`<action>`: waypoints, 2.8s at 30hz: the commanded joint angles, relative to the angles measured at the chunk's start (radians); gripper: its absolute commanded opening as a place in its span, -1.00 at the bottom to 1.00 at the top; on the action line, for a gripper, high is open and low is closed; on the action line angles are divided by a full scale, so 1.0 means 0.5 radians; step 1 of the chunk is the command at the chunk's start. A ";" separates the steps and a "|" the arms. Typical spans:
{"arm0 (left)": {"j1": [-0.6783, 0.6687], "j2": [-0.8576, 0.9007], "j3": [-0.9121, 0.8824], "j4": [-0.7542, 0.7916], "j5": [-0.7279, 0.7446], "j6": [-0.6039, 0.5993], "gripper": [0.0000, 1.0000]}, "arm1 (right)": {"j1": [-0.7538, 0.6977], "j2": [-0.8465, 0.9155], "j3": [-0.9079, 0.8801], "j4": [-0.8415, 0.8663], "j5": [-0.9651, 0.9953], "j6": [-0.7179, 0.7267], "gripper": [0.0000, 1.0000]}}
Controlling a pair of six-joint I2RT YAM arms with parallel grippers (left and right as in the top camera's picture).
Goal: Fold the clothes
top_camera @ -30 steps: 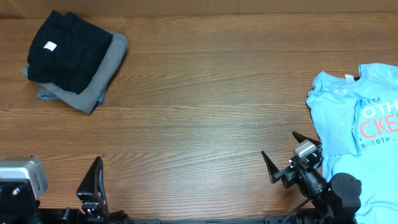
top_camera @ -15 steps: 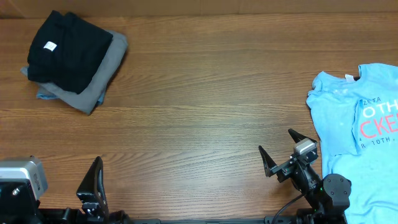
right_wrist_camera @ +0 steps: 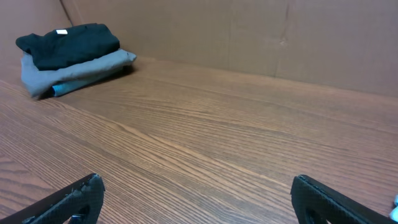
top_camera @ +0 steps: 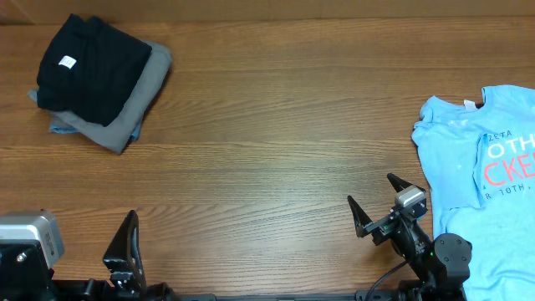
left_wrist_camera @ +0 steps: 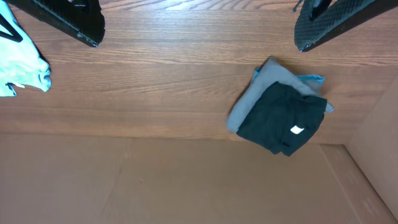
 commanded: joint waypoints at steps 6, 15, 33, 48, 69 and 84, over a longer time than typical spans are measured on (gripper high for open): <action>-0.013 0.005 0.000 0.004 0.021 -0.026 1.00 | 0.006 -0.025 -0.022 0.011 -0.007 0.011 1.00; -0.080 -0.038 -0.261 0.280 -0.031 0.027 1.00 | 0.006 -0.025 -0.022 0.012 -0.007 0.011 1.00; -0.384 -1.200 -2.936 2.478 -0.037 0.063 1.00 | 0.006 -0.025 -0.022 0.011 -0.007 0.011 1.00; -0.430 -1.885 -4.181 3.252 -0.031 0.054 1.00 | 0.006 -0.025 -0.022 0.011 -0.007 0.011 1.00; -0.432 -1.884 -4.433 3.288 -0.037 0.056 1.00 | 0.006 -0.025 -0.022 0.011 -0.007 0.011 1.00; -0.432 -1.884 -4.433 3.288 -0.037 0.056 1.00 | 0.006 -0.025 -0.022 0.011 -0.007 0.011 1.00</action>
